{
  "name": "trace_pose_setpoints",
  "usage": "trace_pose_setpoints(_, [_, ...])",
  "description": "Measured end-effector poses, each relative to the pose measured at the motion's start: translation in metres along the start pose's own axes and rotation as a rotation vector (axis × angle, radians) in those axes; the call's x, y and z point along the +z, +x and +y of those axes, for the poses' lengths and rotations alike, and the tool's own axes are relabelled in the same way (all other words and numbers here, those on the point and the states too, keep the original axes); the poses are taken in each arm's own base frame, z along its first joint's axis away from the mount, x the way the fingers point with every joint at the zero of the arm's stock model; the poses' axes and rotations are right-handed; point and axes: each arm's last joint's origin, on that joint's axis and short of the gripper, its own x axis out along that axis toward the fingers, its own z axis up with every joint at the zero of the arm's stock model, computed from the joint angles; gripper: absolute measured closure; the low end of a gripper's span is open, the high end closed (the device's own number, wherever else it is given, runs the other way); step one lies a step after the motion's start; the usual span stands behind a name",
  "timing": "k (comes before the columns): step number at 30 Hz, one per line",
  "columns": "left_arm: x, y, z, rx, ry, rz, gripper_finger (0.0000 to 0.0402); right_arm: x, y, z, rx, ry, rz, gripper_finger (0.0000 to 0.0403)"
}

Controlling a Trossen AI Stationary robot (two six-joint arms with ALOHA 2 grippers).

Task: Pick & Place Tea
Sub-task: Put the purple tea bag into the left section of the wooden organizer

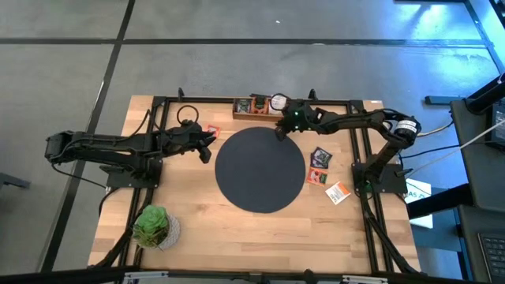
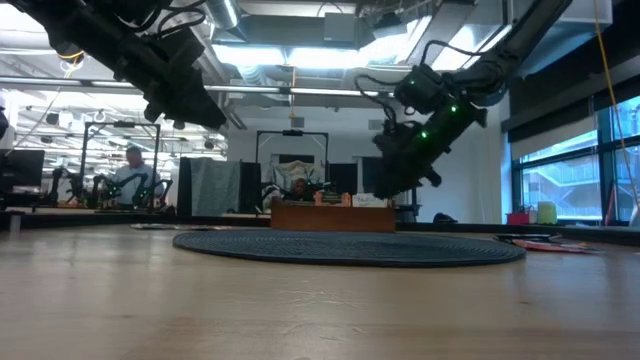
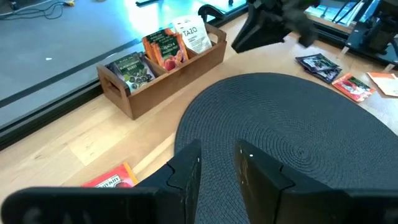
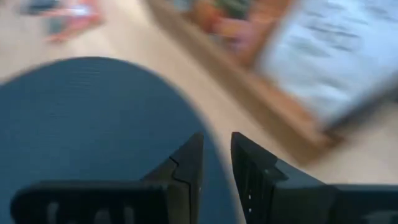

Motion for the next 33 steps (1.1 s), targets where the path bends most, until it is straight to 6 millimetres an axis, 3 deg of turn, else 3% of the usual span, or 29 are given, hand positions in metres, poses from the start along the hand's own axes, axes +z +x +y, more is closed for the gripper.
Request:
trace_pose_setpoints(5, [-0.004,0.0,0.002,0.022,0.009,0.038,0.0306,0.014,-0.003,0.015,0.209,-0.011,-0.011,0.0318])
trace_pose_setpoints(9, [-0.015,0.005,0.01,0.137,-0.073,0.133,0.0306,0.029,-0.006,0.027,0.29,0.039,-0.076,0.0318])
trace_pose_setpoints(13, [-0.026,0.017,0.016,0.223,-0.109,0.226,0.0306,0.044,-0.01,0.038,0.349,0.1,-0.178,0.0318])
trace_pose_setpoints(18, [-0.032,0.039,0.026,0.277,-0.16,0.28,0.0306,0.048,-0.013,0.045,0.381,0.036,-0.208,0.0318])
trace_pose_setpoints(22, [-0.031,0.056,0.021,0.123,-0.126,0.287,0.0306,0.045,-0.013,0.043,0.492,0.037,-0.047,0.0318])
trace_pose_setpoints(25, [-0.023,0.068,0.011,-0.05,-0.109,0.207,0.0306,0.045,-0.018,0.04,0.532,0.064,0.173,0.0323])
trace_pose_setpoints(29, [-0.015,0.08,0.003,-0.188,-0.129,0.095,0.0306,0.038,-0.04,0.042,0.33,-0.006,0.494,0.0347])
trace_pose_setpoints(33, [-0.014,0.086,-0.007,-0.278,-0.16,0.043,0.0306,0.024,-0.075,0.049,0.099,-0.063,0.613,0.0369])
